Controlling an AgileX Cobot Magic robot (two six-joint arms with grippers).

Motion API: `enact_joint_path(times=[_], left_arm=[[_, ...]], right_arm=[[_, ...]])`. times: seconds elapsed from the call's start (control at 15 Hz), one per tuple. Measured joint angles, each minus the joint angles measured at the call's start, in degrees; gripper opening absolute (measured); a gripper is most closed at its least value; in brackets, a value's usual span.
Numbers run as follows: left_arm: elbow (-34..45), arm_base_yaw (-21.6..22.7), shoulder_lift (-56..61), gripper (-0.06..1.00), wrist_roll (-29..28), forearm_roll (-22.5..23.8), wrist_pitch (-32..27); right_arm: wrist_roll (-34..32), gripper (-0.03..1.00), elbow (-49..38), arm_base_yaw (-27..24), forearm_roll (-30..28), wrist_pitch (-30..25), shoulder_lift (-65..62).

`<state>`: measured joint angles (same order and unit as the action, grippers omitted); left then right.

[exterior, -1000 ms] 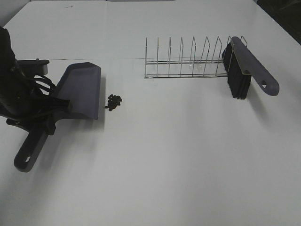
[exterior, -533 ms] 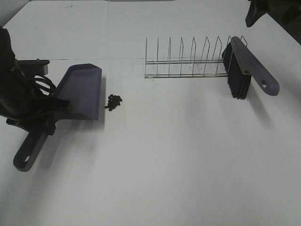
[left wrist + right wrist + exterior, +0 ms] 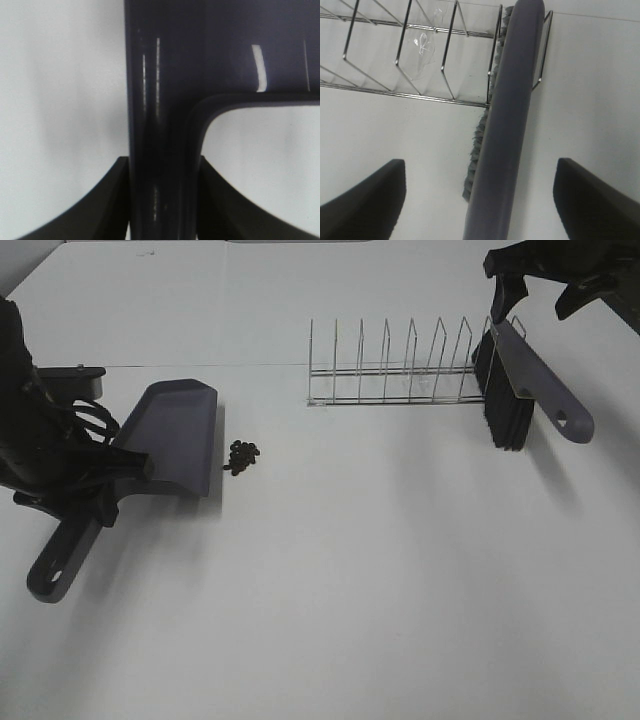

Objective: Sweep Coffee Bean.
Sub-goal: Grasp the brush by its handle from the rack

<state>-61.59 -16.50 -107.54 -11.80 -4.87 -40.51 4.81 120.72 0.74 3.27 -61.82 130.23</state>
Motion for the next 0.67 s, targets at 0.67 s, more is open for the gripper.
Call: enact_joint_path(times=[0.67], left_arm=[[0.0,0.0,0.0,0.32,0.0,0.3,0.0]], right_arm=[[0.0,0.59,4.1,0.0,-0.7,0.0,11.5]])
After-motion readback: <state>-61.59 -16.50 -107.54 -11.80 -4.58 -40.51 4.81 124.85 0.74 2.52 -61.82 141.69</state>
